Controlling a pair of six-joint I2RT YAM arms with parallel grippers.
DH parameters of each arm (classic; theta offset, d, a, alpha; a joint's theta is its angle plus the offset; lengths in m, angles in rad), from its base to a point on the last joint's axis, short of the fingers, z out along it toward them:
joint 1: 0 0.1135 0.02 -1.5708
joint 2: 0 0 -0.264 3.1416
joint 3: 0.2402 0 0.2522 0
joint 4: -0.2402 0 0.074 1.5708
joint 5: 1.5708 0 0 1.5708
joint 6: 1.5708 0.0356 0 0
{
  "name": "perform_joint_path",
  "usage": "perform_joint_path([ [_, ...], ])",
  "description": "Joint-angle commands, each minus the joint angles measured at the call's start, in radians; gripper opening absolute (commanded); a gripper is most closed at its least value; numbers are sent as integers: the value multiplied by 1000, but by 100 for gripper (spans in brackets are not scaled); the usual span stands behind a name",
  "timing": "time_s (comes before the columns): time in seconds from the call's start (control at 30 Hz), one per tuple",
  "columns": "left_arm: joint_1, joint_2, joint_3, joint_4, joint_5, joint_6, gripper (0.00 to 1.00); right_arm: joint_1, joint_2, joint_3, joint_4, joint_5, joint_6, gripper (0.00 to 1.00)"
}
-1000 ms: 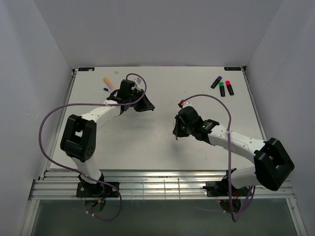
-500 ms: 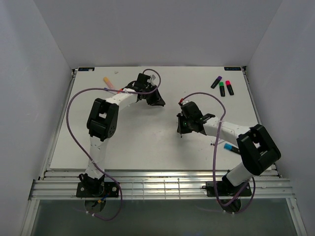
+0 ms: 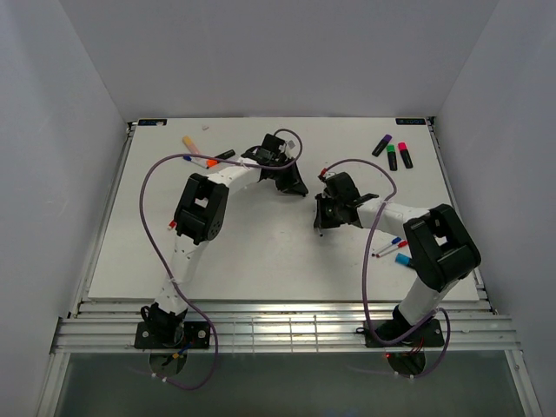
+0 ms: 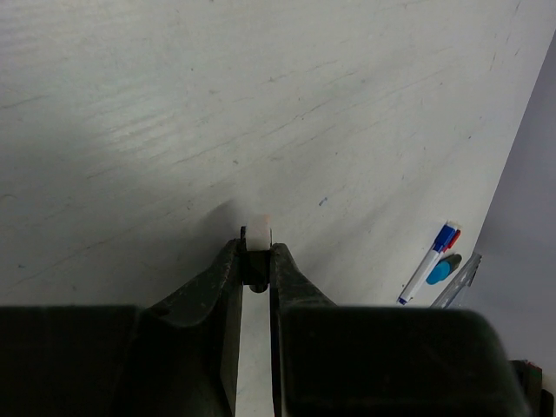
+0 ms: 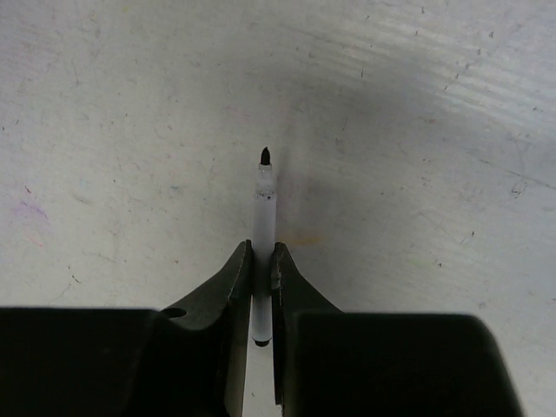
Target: Open the pen caps
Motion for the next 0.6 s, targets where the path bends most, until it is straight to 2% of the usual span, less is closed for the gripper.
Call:
perform_joint_path([
  [0.0, -7, 0, 59, -13, 38, -8, 0, -14, 22, 52, 43, 7, -22, 9],
  [0.2, -10, 58, 142, -15, 82, -26, 6, -34, 57, 89, 39, 50, -26, 11],
  [0.3, -10, 73, 157, -16, 82, -34, 11, -39, 73, 103, 40, 52, -31, 16],
  [0.57, -10, 90, 151, -22, 65, -44, 27, -50, 132, 140, 37, 89, -37, 18],
])
